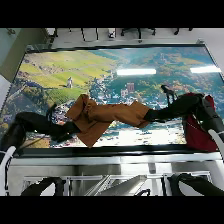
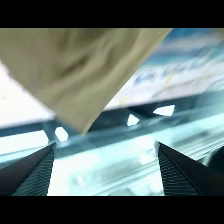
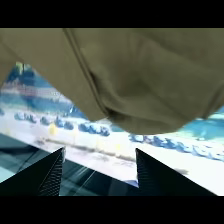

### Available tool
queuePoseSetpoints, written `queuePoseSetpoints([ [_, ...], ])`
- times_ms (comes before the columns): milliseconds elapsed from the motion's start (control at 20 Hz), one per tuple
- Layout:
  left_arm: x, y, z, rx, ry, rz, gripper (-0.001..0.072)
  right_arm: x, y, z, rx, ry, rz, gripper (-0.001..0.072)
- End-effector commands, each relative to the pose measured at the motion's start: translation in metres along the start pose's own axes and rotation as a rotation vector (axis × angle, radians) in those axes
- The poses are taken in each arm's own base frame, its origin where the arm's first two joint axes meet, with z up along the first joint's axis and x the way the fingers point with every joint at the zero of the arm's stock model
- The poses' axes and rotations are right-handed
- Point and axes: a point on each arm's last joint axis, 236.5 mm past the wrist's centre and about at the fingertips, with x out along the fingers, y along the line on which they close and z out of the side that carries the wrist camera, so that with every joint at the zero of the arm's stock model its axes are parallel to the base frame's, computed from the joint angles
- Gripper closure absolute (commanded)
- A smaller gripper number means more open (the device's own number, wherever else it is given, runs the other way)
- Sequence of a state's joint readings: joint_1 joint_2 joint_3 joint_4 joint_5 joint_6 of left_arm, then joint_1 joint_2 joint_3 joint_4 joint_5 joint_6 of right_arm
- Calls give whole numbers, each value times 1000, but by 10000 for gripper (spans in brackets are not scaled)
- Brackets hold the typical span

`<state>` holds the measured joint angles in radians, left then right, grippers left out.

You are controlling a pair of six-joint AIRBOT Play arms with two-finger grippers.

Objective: Fold the shirts.

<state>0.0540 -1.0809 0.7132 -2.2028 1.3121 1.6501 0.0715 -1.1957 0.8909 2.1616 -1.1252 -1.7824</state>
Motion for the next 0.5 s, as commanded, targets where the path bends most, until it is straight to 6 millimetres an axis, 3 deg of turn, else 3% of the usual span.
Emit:
queuePoseSetpoints([
  [0, 41, 26, -37, -50, 10, 33, 21, 43, 17, -18, -7, 102, 92, 318],
  [50, 49, 27, -39, -61, -1, 25, 21, 53, 18, -18, -4, 112, 105, 357],
  [200, 64, 26, -33, -85, -34, 10, 21, 77, 7, -16, 25, 126, 90, 346],
  [450, 96, 19, -21, -70, 10, 38, 22, 83, 3, -5, 40, 88, 82, 350],
])
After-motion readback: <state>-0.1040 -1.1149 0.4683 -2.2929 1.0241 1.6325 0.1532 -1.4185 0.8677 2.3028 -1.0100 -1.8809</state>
